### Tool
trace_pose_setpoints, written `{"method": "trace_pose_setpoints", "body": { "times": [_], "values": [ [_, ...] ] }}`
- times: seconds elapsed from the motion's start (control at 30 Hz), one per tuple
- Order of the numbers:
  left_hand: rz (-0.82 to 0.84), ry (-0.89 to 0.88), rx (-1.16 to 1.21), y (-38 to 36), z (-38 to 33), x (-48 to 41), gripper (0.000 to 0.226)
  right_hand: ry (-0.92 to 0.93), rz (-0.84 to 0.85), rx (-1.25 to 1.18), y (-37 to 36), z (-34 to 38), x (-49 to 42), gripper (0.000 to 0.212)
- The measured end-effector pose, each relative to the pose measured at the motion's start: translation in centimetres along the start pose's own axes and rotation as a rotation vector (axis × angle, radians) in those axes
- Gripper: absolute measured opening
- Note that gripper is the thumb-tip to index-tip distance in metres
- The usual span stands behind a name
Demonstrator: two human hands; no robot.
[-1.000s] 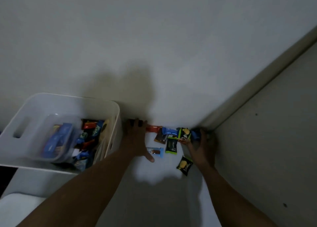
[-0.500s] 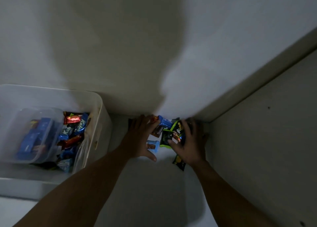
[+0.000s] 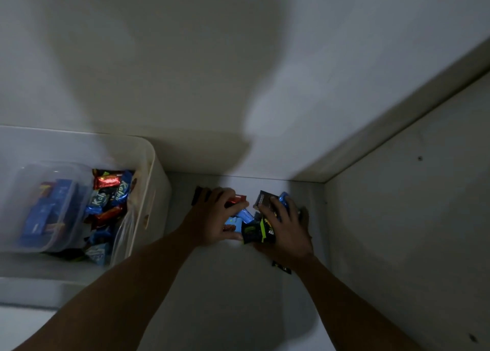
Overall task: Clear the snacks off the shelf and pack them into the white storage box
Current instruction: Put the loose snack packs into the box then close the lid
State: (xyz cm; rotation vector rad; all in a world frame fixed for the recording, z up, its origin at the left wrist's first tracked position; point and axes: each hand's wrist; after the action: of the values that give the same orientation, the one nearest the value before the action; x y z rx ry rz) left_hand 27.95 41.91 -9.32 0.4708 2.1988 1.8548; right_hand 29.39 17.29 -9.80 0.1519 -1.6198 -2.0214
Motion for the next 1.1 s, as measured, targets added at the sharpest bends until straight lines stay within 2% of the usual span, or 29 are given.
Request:
{"method": "trace_pose_setpoints", "body": {
  "times": [0.07, 0.17, 0.27, 0.33, 0.5, 0.57, 0.7, 0.83, 0.97, 1.1],
  "values": [
    [-0.051, 0.053, 0.039, -1.0, -0.3, 0.6, 0.078, 0.004, -0.066, -0.008, -0.2, -0.1, 0.3, 0.075],
    [-0.098, 0.125, 0.102, -2.1, -1.1, 0.9, 0.066, -0.008, -0.145, -0.021, -0.3, -0.1, 0.5, 0.065],
    [-0.126, 0.152, 0.135, -2.5, -1.7, 1.2, 0.058, -0.034, -0.117, -0.041, -0.6, -0.2, 0.5, 0.065],
    [-0.147, 0.144, 0.144, -2.3, -1.9, 1.3, 0.061, -0.054, -0.108, -0.035, -0.7, -0.2, 0.3, 0.068],
    [-0.083, 0.244, 0.19, -1.9, -3.6, 1.2, 0.088, -0.115, -0.163, -0.028, -0.7, 0.9, 0.1, 0.064],
    [-0.082, 0.305, 0.207, -2.2, -4.5, 1.1, 0.083, -0.108, -0.166, -0.036, -0.6, 1.0, 0.0, 0.064],
    [-0.205, 0.329, 0.18, -2.7, -4.7, 1.1, 0.054, -0.031, -0.118, -0.028, 0.1, -0.1, 0.2, 0.072],
    [-0.228, 0.297, 0.167, -2.9, -3.6, 1.8, 0.053, -0.032, -0.143, -0.197, 0.6, -1.1, -0.1, 0.076],
    [-0.224, 0.304, 0.233, -2.4, -2.9, 2.1, 0.05, -0.084, -0.199, -0.404, 0.9, -2.0, 0.3, 0.065],
    [-0.212, 0.308, 0.253, -2.1, -2.8, 2.0, 0.049, -0.062, -0.25, -0.33, 0.6, -2.0, 3.1, 0.051]
  ]
}}
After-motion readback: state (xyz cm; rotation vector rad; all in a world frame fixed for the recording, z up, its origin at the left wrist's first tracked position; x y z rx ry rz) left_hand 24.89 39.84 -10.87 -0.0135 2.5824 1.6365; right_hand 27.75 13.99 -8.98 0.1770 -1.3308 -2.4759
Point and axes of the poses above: each hand's wrist, its own x-axis away from the middle knuckle, its own y-axis out of the back of the hand, z = x × y, and after that the axes turned 1 degree about -z, right-handed
